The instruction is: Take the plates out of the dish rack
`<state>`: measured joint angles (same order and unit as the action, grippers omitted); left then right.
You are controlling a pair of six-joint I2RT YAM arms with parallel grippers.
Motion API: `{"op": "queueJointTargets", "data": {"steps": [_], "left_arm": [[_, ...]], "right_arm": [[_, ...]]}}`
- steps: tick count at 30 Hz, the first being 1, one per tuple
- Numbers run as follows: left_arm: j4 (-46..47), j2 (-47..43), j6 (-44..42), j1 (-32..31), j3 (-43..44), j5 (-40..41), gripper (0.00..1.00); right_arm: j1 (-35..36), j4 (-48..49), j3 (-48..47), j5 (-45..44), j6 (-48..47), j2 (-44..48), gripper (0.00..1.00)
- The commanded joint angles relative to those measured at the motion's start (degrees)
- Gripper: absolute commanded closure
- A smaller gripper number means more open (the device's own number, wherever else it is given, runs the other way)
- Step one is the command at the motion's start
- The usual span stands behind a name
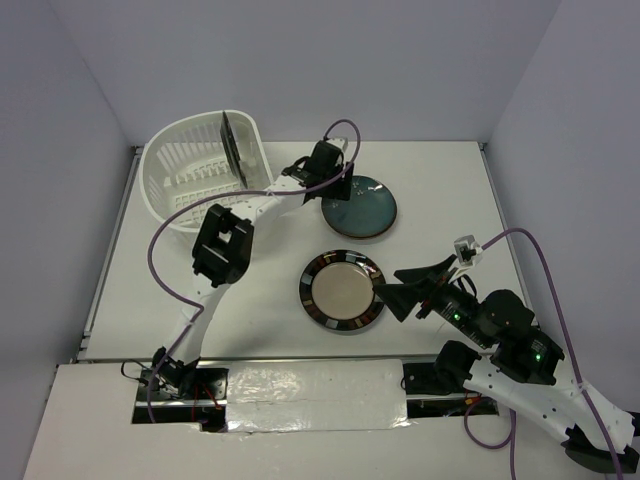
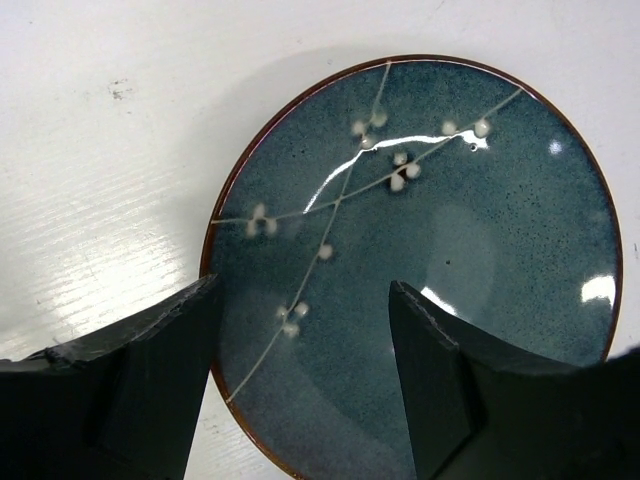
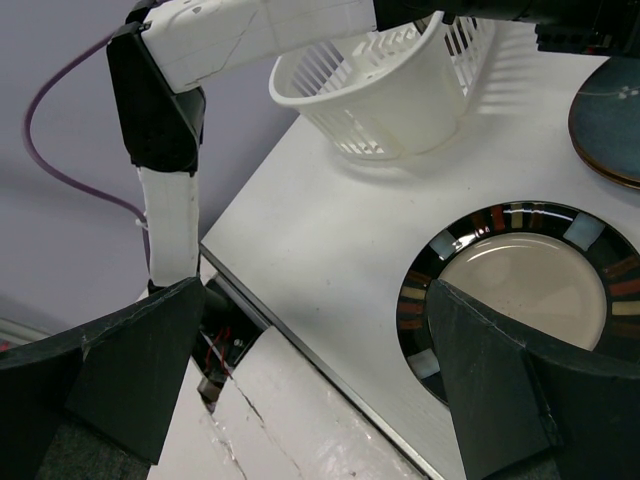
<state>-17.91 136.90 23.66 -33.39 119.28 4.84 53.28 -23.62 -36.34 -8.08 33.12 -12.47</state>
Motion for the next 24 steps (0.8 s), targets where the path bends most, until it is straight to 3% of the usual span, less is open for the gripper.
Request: {"op": "queueJointTargets", "data": {"steps": [1,9,15,20,24], "left_arm": [[1.13,-2.16,-1.95,-0.71,1.22,1.74,0.22],[-1.85,-11.39,-7.56,-0.98,3.13,15.53,0.27],[-5.91,-17.54,-14.06,-0.98,5.79,36.00,0.29],[1.21,-21.77,-21.19,0.69,-0.54,52.87,0.38],[-7.45,-19.13,-17.61,4.64,5.42,54.76,0.42]], "right_arm": [[0.42,0.77,-1.89,0.52,-0.69,0.60,0.01],[0.34,0.94,-1.90,1.22,-0.60,0.96,0.01],[0.42,1.12,-1.98,2.19,-0.60,0.25,0.01],[0.42,1.12,-2.07,3.33,-0.43,0.69,0.01],[0.34,0.85,-2.16,2.98,-0.43,1.74,0.01]]}}
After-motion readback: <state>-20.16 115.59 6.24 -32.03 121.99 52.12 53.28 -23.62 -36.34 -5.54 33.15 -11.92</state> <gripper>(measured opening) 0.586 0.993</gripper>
